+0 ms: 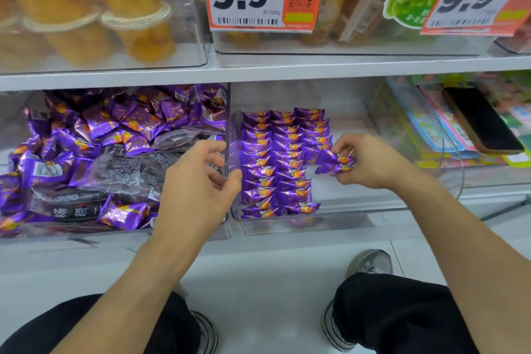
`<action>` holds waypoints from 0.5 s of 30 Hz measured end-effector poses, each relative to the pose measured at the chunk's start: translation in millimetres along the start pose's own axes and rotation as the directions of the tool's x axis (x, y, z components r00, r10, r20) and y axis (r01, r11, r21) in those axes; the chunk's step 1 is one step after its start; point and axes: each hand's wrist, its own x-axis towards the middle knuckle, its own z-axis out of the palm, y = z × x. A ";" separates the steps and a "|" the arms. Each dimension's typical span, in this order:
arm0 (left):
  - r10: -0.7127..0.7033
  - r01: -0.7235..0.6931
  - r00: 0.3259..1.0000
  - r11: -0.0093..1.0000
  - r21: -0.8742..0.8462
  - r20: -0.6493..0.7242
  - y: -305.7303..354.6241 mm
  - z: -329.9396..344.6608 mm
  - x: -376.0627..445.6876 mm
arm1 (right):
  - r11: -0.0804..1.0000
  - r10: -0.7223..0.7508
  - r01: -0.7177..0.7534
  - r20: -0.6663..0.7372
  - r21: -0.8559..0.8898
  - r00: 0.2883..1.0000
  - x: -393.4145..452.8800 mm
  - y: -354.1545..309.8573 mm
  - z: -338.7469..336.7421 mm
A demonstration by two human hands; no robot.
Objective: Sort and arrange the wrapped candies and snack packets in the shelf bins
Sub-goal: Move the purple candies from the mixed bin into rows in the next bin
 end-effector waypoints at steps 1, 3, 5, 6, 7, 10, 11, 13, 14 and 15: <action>0.014 -0.014 1.000 1.000 0.007 -0.011 -0.1 0.8 -1.2 | 0.999 -0.016 0.017 0.033 -0.041 0.999 4.0 0.3 6.9; 0.028 -0.027 0.999 1.000 0.013 -0.021 0.0 1.2 -2.0 | 0.994 -0.036 0.042 0.058 -0.098 0.998 11.5 -0.2 17.2; 0.030 -0.030 0.999 1.000 0.005 -0.014 -0.6 0.9 -2.5 | 0.992 -0.039 0.047 0.073 -0.116 0.997 15.6 -3.3 22.3; 0.030 -0.030 0.999 1.000 0.005 -0.010 -1.1 1.0 -2.8 | 0.992 -0.038 0.047 0.074 -0.119 0.997 17.1 -4.8 24.3; 0.030 -0.030 1.000 1.000 0.006 -0.008 -1.8 1.1 -2.9 | 0.993 -0.034 0.041 0.068 -0.110 0.997 18.0 -6.4 25.8; 0.027 -0.027 1.000 1.000 0.004 -0.014 -4.6 1.2 -2.6 | 0.998 -0.003 0.005 0.021 -0.057 1.000 19.5 -8.9 27.8; 0.028 -0.028 1.000 1.000 0.005 -0.013 -5.7 1.3 -2.4 | 0.999 0.008 -0.007 0.007 -0.050 1.000 19.8 -8.6 27.6; 0.027 -0.027 1.000 1.000 0.004 -0.005 -6.8 1.2 -2.7 | 0.999 0.025 -0.026 -0.011 -0.039 1.000 19.7 -7.8 28.1; 0.024 -0.024 1.000 1.000 0.001 -0.002 -6.8 0.9 -3.0 | 0.999 0.032 -0.032 -0.016 -0.025 0.999 19.3 -7.9 28.2; 0.022 -0.022 1.000 1.000 -0.003 -0.001 -7.1 0.8 -3.0 | 0.999 0.036 -0.037 -0.018 -0.011 0.999 18.8 -8.0 28.1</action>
